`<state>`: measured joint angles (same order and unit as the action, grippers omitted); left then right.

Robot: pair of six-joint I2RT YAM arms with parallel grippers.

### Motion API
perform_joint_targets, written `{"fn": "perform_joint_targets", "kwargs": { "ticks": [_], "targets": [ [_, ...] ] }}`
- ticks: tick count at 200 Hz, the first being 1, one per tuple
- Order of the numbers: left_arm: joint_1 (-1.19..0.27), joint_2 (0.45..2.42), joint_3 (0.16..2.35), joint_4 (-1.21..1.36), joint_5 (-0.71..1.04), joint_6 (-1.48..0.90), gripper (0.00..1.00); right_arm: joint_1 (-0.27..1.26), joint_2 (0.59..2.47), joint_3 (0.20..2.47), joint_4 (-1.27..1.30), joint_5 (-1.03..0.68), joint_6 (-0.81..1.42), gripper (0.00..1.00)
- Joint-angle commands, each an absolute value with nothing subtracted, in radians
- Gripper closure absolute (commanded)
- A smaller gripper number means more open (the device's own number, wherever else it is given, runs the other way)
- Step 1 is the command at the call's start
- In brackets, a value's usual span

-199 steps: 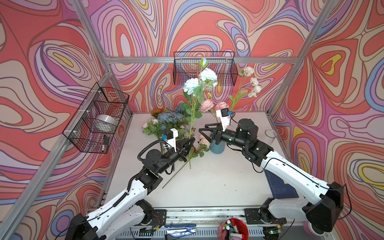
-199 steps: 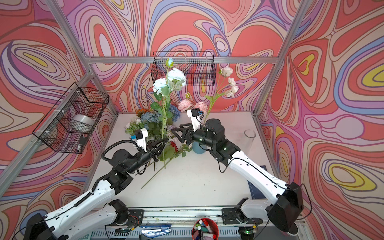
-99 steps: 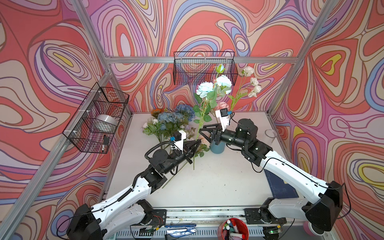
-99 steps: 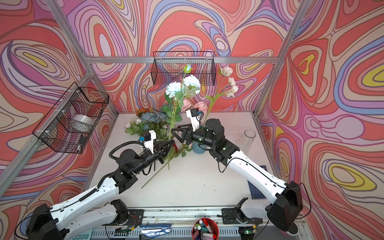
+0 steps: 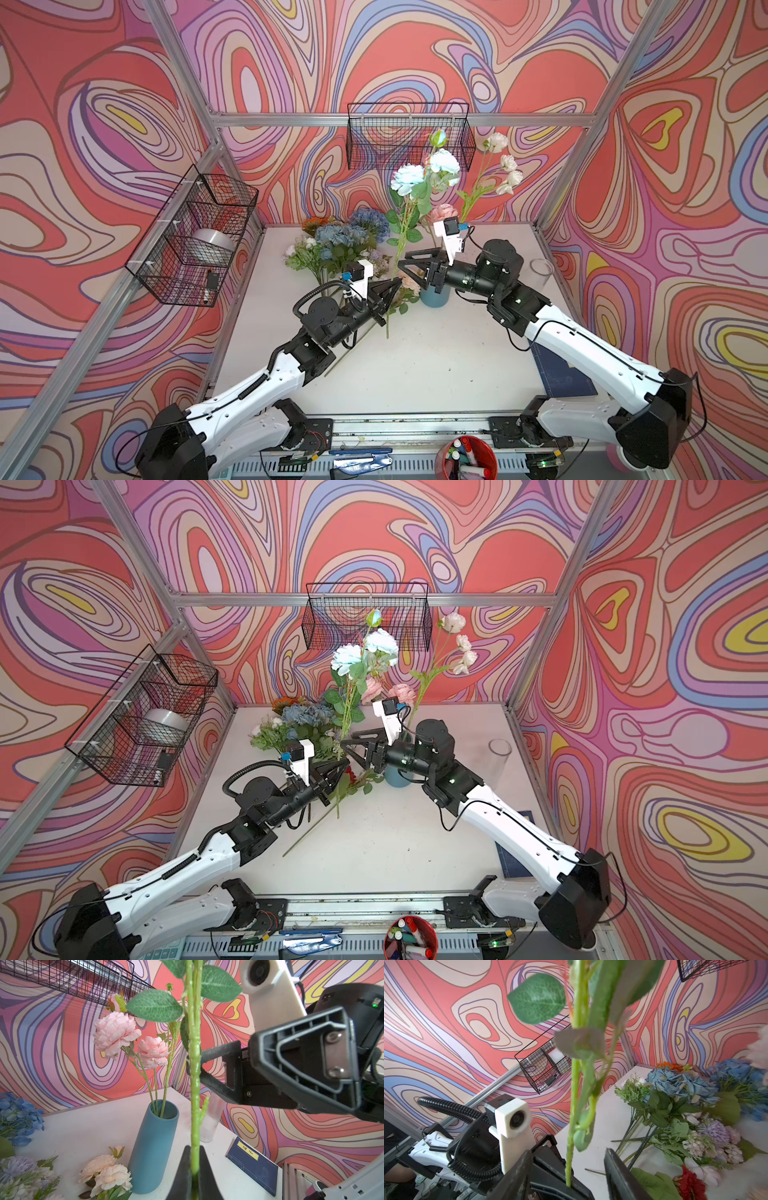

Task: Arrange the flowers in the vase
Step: 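Grasp the pale blue flower stem with the right gripper above the left gripper, then carry the pale blue flowers over the vase with the right gripper while the left releases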

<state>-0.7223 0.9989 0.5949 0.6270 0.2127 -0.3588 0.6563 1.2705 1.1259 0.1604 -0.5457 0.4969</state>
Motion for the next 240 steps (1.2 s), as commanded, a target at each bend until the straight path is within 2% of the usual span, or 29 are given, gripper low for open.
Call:
{"fn": "perform_joint_targets", "kwargs": {
  "ticks": [1, 42, 78, 105, 107, 113, 135, 137, 175, 240],
  "targets": [
    [-0.733, 1.006, 0.614, 0.672, 0.225, -0.350, 1.00, 0.664, 1.308, 1.108, 0.272, -0.609, 0.556, 0.46],
    [-0.741, 1.011, 0.612, 0.672, 0.223, -0.347, 1.00, 0.666, 1.325, 1.109, 0.269, -0.600, 0.551, 0.62],
    [-0.744, 1.018, 0.614, 0.673, 0.222, -0.348, 1.00, 0.666, 1.323, 1.112, 0.250, -0.589, 0.537, 1.00],
    [-0.746, 1.019, 0.616, 0.675, 0.218, -0.348, 1.00, 0.666, 1.322, 1.115, 0.229, -0.582, 0.524, 1.00],
    [-0.745, 1.018, 0.615, 0.675, 0.217, -0.348, 0.98, 0.666, 1.321, 1.115, 0.228, -0.582, 0.523, 1.00],
    [-0.745, 1.016, 0.616, 0.675, 0.215, -0.350, 0.84, 0.666, 1.319, 1.115, 0.225, -0.580, 0.519, 1.00],
    [-0.746, 1.008, 0.607, 0.685, 0.182, -0.366, 0.06, 0.666, 1.312, 1.113, 0.213, -0.570, 0.510, 1.00],
    [-0.746, 1.007, 0.605, 0.686, 0.177, -0.368, 0.01, 0.666, 1.312, 1.112, 0.212, -0.569, 0.510, 1.00],
    [-0.744, 0.991, 0.575, 0.693, 0.070, -0.396, 0.00, 0.666, 1.293, 1.112, 0.134, -0.486, 0.445, 1.00],
    [-0.646, 0.920, 0.442, 0.601, -0.205, -0.588, 0.00, 0.665, 1.160, 1.060, -0.075, -0.084, 0.245, 1.00]
  ]
}}
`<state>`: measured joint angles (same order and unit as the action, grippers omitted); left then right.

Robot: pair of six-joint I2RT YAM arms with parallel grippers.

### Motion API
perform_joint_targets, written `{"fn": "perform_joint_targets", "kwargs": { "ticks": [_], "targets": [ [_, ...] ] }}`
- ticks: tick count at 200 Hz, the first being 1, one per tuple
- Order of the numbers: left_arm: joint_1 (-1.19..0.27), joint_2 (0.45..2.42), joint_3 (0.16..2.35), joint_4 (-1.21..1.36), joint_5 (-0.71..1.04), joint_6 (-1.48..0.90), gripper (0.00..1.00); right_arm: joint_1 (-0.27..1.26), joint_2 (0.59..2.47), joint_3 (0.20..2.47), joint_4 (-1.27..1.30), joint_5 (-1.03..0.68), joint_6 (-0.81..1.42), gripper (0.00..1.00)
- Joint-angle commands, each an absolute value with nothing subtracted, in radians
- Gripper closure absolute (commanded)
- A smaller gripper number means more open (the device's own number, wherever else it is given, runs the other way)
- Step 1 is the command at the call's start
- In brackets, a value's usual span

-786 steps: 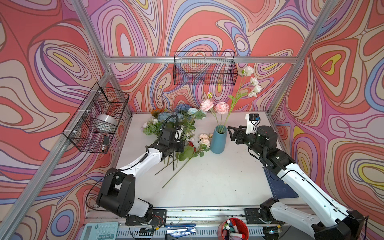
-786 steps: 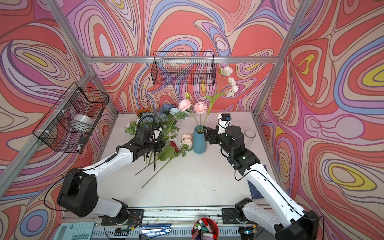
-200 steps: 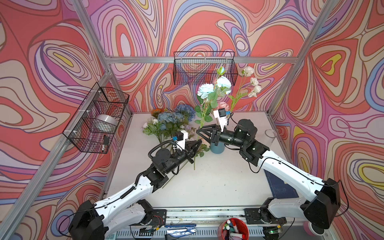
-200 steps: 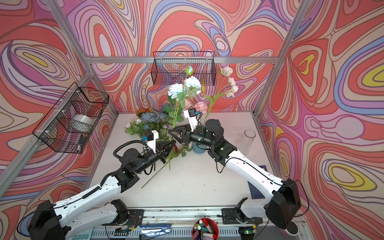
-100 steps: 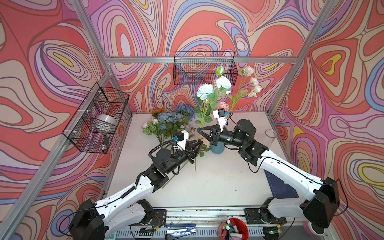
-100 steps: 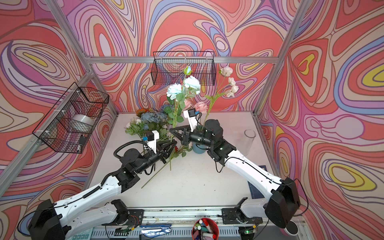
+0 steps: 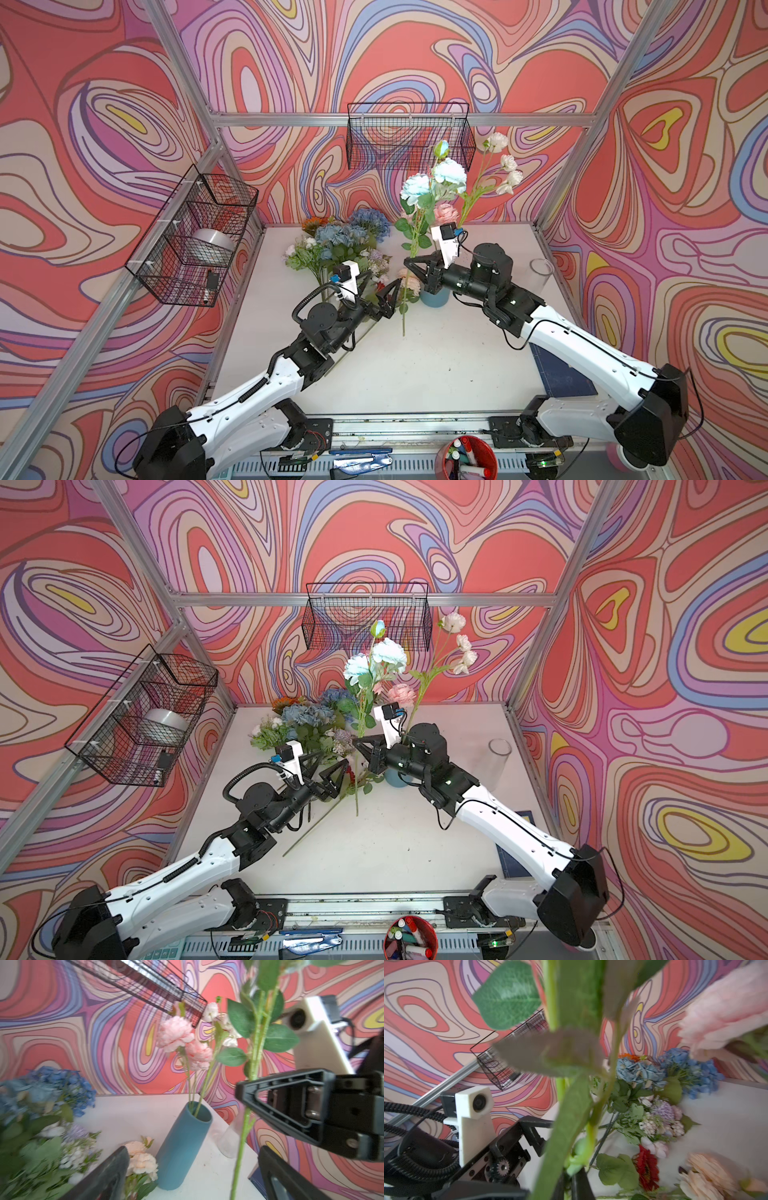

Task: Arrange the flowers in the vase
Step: 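Carry the pale blue flowers over the vase with the right gripper while the left releases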

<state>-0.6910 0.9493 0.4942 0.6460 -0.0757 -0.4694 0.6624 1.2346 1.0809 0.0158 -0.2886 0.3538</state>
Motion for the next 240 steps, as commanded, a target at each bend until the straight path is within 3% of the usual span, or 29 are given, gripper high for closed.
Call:
{"fn": "perform_joint_targets", "kwargs": {
  "ticks": [1, 45, 93, 130, 172, 240],
  "targets": [
    [-0.643, 0.918, 0.441, 0.598, -0.209, -0.593, 0.00, 0.665, 1.158, 1.059, -0.078, -0.077, 0.242, 1.00],
    [-0.595, 0.944, 0.416, 0.524, -0.225, -0.691, 0.00, 0.664, 1.042, 1.029, -0.144, 0.184, 0.130, 1.00],
    [-0.595, 1.074, 0.492, 0.538, -0.062, -0.683, 0.00, 0.650, 1.020, 1.015, 0.015, 0.289, -0.040, 1.00],
    [-0.595, 1.148, 0.505, 0.578, 0.029, -0.704, 0.01, 0.565, 1.118, 1.118, 0.138, 0.219, -0.091, 1.00],
    [-0.596, 1.116, 0.499, 0.541, 0.016, -0.696, 0.00, 0.517, 1.226, 1.215, 0.235, 0.113, -0.072, 1.00],
    [-0.595, 1.023, 0.469, 0.472, -0.072, -0.667, 0.00, 0.484, 1.262, 1.104, 0.378, 0.076, -0.002, 1.00]
  ]
}}
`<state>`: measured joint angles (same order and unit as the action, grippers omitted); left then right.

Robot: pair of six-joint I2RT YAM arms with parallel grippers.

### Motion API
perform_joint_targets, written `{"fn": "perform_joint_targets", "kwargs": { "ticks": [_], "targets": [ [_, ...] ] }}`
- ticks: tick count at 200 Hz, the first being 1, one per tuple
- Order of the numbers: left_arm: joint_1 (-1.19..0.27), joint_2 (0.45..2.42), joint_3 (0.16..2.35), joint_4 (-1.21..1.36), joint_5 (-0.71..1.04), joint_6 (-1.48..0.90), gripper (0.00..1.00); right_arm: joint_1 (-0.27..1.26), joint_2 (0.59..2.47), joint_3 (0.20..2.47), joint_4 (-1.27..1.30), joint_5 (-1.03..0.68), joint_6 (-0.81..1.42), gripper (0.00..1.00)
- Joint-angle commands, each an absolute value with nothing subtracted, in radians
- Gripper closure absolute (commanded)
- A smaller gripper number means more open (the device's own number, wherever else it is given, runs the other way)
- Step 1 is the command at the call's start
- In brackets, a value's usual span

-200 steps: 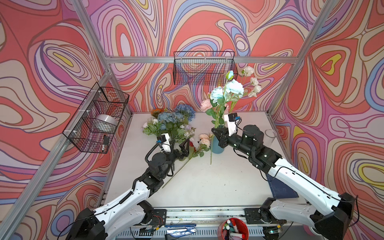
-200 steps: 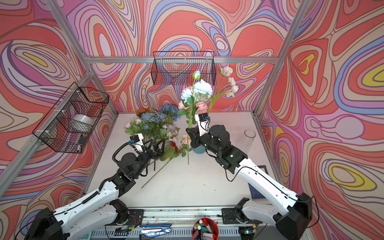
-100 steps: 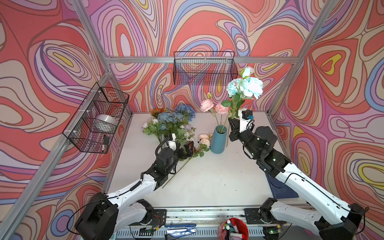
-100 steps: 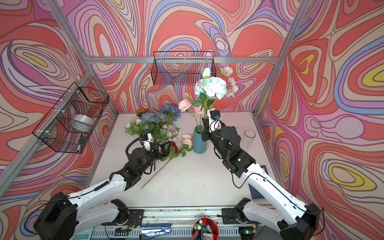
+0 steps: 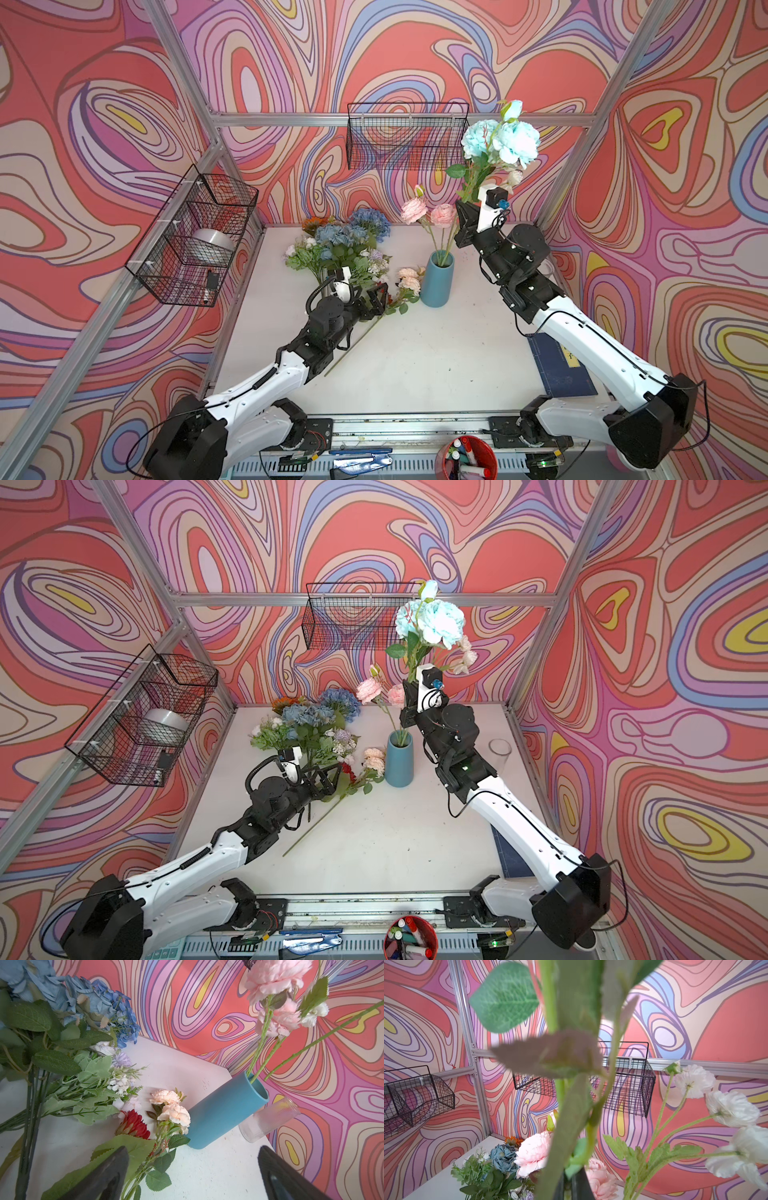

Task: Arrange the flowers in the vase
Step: 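Carry the pale blue flowers over the vase with the right gripper while the left releases, then lower the pale blue flower stem into the teal vase and open the right gripper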

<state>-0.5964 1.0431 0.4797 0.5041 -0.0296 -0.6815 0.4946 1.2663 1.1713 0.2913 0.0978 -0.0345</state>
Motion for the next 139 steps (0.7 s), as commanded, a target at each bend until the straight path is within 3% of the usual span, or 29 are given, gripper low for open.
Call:
{"fn": "perform_joint_targets", "kwargs": {
  "ticks": [1, 61, 139],
  "targets": [
    [-0.595, 1.022, 0.469, 0.472, -0.073, -0.667, 0.00, 0.484, 1.261, 1.100, 0.379, 0.077, -0.001, 1.00],
    [-0.594, 1.032, 0.505, 0.455, -0.088, -0.622, 0.00, 0.428, 1.239, 0.836, 0.598, 0.061, 0.151, 1.00],
    [-0.482, 0.933, 0.495, 0.409, -0.069, -0.617, 0.00, 0.421, 1.302, 0.761, 0.554, 0.009, 0.229, 1.00]
  ]
}}
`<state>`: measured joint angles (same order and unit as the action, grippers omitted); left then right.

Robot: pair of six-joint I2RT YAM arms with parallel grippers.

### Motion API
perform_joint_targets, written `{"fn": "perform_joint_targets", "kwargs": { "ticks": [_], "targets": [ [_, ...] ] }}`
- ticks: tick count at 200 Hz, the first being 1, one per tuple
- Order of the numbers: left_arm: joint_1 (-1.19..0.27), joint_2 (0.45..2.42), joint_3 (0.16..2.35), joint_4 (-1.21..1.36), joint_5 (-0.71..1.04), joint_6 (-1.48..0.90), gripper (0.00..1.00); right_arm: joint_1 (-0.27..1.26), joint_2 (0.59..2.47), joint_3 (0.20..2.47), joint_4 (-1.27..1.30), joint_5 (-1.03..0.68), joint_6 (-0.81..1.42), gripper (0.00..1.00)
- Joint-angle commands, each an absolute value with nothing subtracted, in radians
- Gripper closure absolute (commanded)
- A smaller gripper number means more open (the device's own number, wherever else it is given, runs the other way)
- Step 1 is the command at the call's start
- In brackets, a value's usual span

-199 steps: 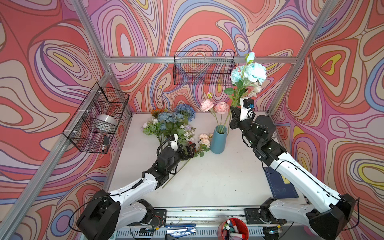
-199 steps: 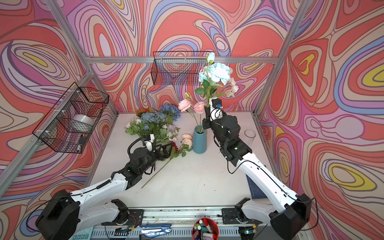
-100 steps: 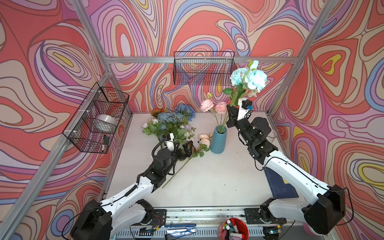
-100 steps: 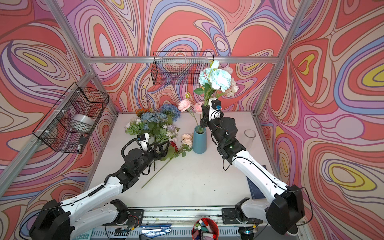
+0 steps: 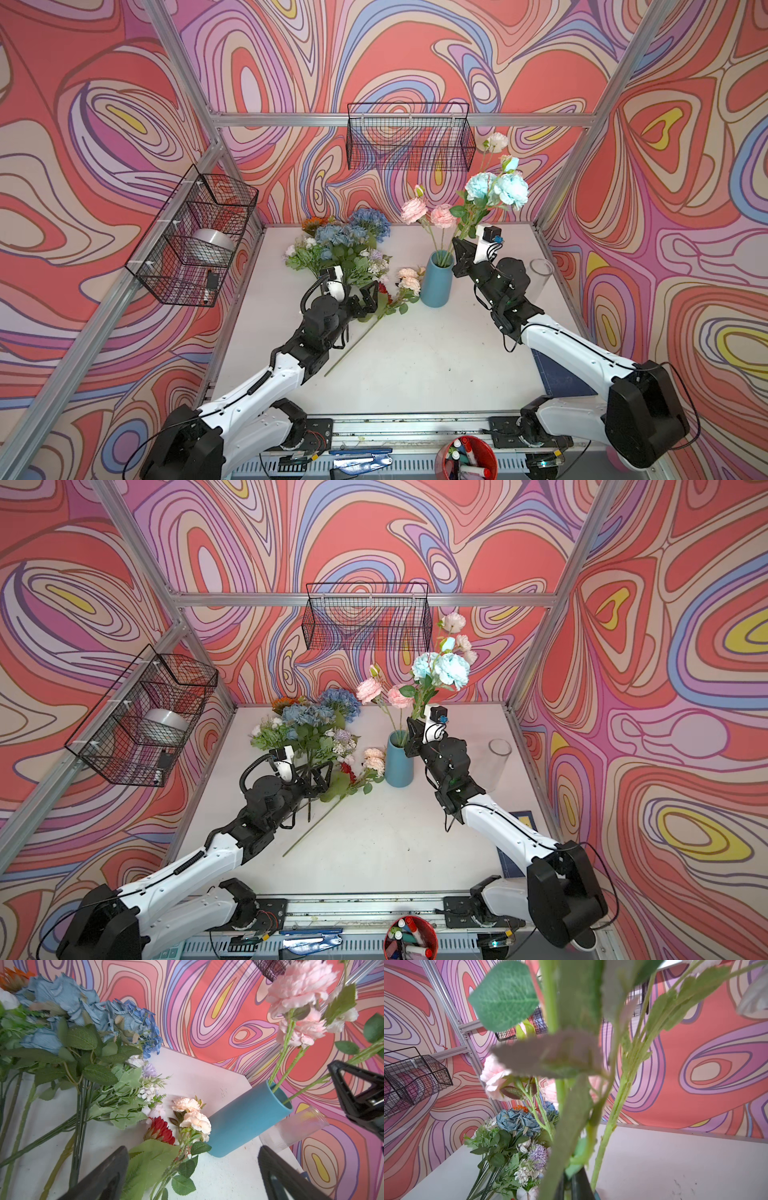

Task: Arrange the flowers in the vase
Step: 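Lower the pale blue flower stem into the teal vase and open the right gripper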

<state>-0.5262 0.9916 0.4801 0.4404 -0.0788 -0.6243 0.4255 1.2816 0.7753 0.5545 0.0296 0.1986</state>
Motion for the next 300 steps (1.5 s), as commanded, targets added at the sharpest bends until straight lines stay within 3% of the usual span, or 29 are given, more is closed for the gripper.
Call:
{"fn": "perform_joint_targets", "kwargs": {
  "ticks": [1, 21, 99, 170, 224, 255, 300],
  "targets": [
    [-0.480, 0.931, 0.495, 0.406, -0.067, -0.616, 0.00, 0.421, 1.302, 0.761, 0.553, 0.008, 0.229, 1.00],
    [-0.429, 0.886, 0.493, 0.361, -0.038, -0.614, 0.00, 0.422, 1.308, 0.758, 0.528, 0.013, 0.227, 0.98],
    [-0.176, 0.790, 0.440, 0.321, 0.140, -0.749, 0.00, 0.420, 1.214, 0.750, 0.366, 0.021, 0.206, 0.65],
    [-0.094, 0.863, 0.446, 0.268, 0.211, -0.770, 0.03, 0.420, 1.045, 0.844, -0.048, -0.041, 0.187, 0.40],
    [-0.099, 0.981, 0.447, 0.240, 0.300, -0.725, 0.24, 0.421, 1.003, 0.938, -0.241, -0.262, 0.259, 0.39],
    [-0.148, 1.058, 0.484, 0.163, 0.258, -0.639, 0.29, 0.427, 1.012, 0.948, -0.150, -0.407, 0.354, 0.39],
    [-0.231, 1.204, 0.561, 0.115, 0.160, -0.561, 0.38, 0.439, 1.078, 0.972, -0.008, -0.422, 0.429, 0.39]
  ]
}}
